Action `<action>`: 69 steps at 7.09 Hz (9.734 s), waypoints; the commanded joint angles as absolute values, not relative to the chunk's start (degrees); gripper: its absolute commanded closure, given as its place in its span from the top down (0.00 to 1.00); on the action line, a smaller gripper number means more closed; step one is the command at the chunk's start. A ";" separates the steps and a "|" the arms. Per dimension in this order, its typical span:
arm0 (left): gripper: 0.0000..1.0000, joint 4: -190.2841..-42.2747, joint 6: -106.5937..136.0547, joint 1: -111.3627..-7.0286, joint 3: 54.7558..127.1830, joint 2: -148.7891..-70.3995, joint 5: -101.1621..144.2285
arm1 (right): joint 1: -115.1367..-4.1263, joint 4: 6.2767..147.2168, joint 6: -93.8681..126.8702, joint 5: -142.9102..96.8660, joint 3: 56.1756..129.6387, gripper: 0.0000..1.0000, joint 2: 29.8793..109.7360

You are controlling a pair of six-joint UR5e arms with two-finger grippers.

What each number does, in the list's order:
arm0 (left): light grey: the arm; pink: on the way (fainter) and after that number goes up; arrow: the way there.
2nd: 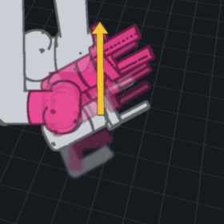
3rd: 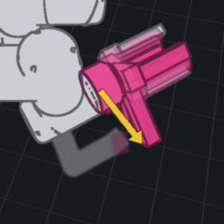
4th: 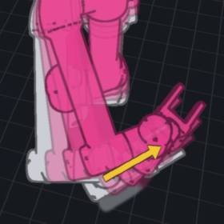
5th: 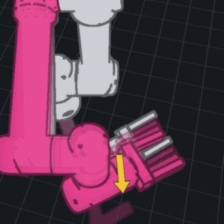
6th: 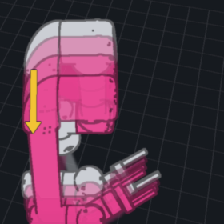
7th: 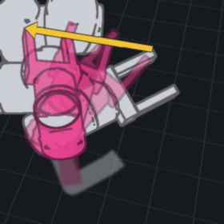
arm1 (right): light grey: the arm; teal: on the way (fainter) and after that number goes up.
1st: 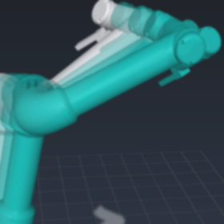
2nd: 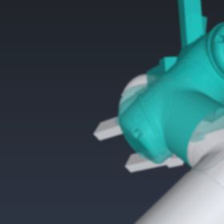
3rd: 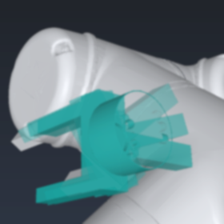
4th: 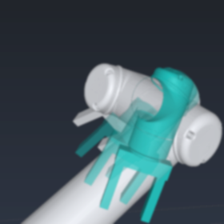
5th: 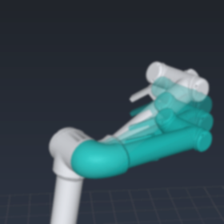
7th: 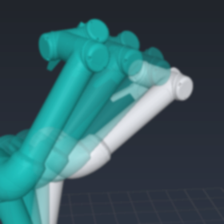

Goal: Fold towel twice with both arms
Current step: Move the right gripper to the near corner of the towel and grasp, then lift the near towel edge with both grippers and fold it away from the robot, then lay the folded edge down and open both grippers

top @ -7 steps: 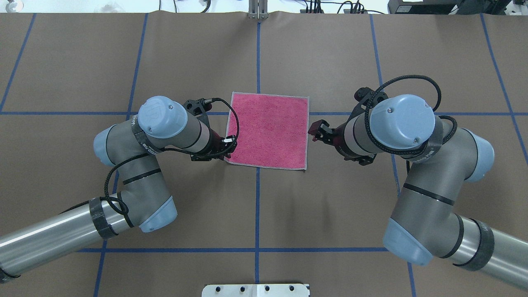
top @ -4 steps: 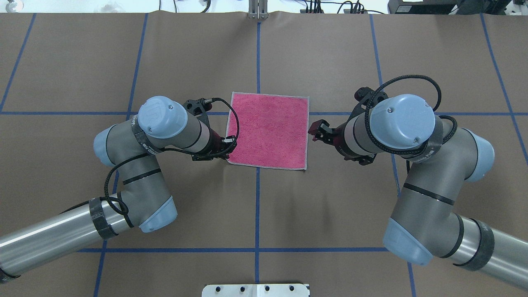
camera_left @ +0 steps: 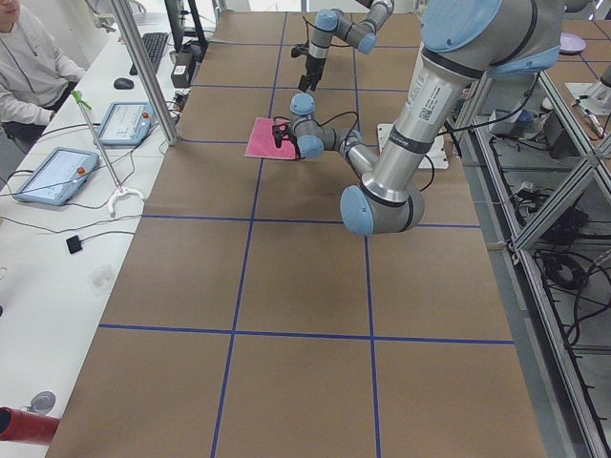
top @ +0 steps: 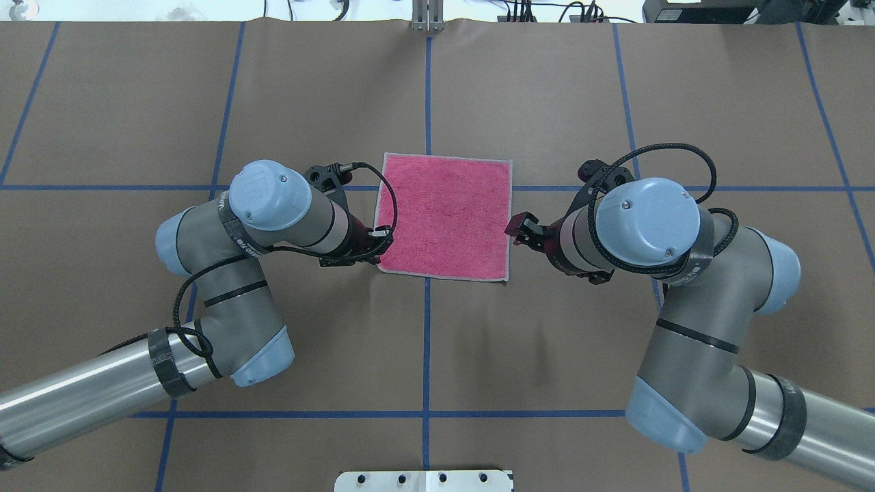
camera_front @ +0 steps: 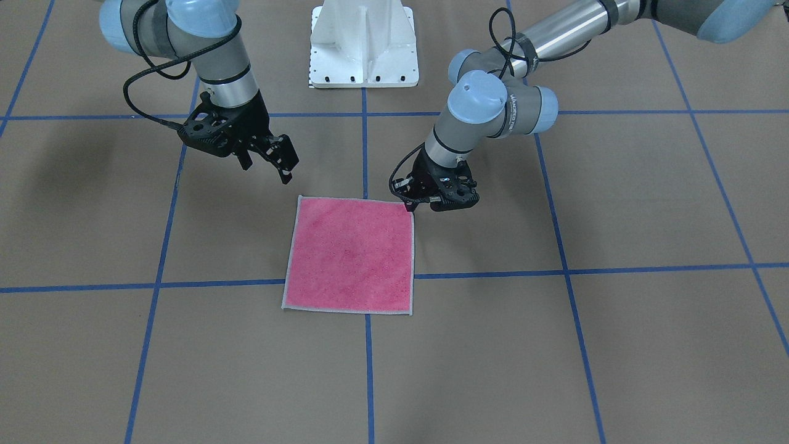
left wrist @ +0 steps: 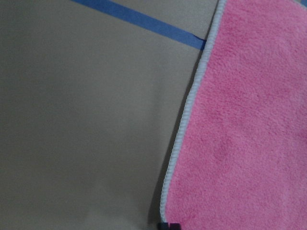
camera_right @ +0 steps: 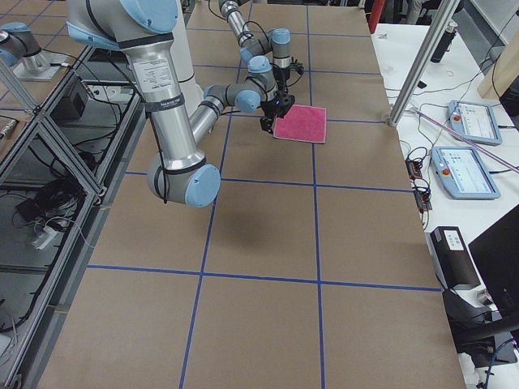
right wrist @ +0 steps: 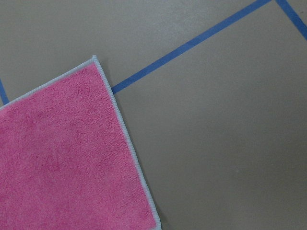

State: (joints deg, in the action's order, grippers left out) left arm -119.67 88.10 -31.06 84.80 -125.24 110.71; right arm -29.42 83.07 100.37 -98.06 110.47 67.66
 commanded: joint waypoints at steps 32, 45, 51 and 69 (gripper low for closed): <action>0.00 -117.33 88.07 -32.16 98.80 -119.09 113.03 | -24.87 74.36 116.64 -89.91 109.61 0.00 67.59; 0.00 -117.51 87.80 -38.40 85.79 -127.61 113.03 | -30.93 73.83 115.14 -89.82 98.53 0.00 59.94; 0.00 -118.21 87.89 -39.11 82.18 -128.76 113.03 | -31.64 73.74 115.05 -89.74 92.04 0.00 54.94; 1.00 -119.71 82.88 -40.61 77.16 -132.36 113.03 | -41.20 74.18 89.35 -103.06 90.59 1.00 57.28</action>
State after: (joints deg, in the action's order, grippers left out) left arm -119.69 83.39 -40.91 76.37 -132.52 112.72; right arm -38.89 73.83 96.26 -98.51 88.47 54.67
